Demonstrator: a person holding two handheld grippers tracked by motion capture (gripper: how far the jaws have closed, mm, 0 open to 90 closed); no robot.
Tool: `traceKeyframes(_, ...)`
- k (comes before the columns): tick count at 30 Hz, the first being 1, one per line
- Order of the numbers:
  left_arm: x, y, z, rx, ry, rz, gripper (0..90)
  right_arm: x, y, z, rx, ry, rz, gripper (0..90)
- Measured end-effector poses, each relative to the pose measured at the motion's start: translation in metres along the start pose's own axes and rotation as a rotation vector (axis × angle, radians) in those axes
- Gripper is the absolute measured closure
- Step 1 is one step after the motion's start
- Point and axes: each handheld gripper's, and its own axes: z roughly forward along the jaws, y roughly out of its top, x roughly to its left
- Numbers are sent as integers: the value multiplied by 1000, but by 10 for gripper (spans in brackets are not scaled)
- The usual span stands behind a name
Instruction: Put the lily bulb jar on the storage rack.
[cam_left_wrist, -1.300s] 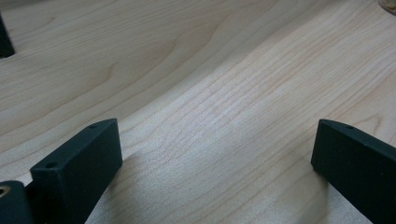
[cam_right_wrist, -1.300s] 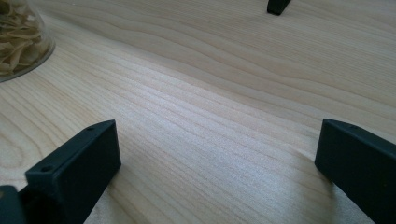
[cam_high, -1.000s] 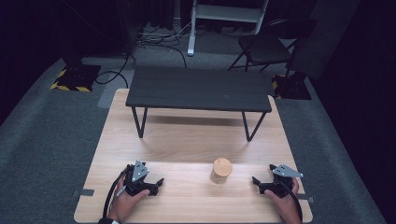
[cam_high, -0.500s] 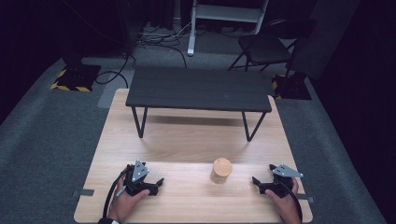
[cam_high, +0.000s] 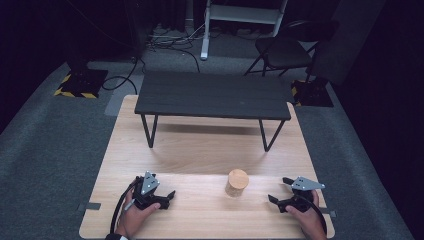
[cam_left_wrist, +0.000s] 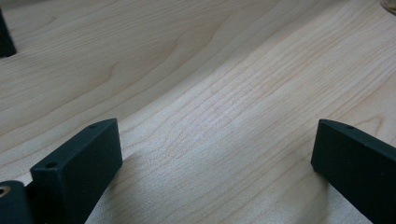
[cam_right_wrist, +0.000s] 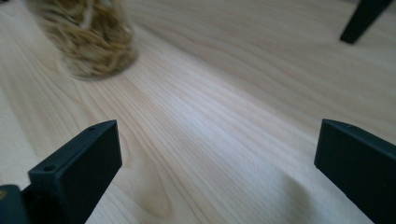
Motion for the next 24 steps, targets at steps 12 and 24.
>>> traceKeyframes(12, 0, 0, 0, 0, 0, 0, 18, -1, 47, 15, -24, 175, -146, 2)
traceKeyframes(24, 0, 0, 0, 0, 0, 0, 18, 6, 73, 35, -6, 269, -190, 2)
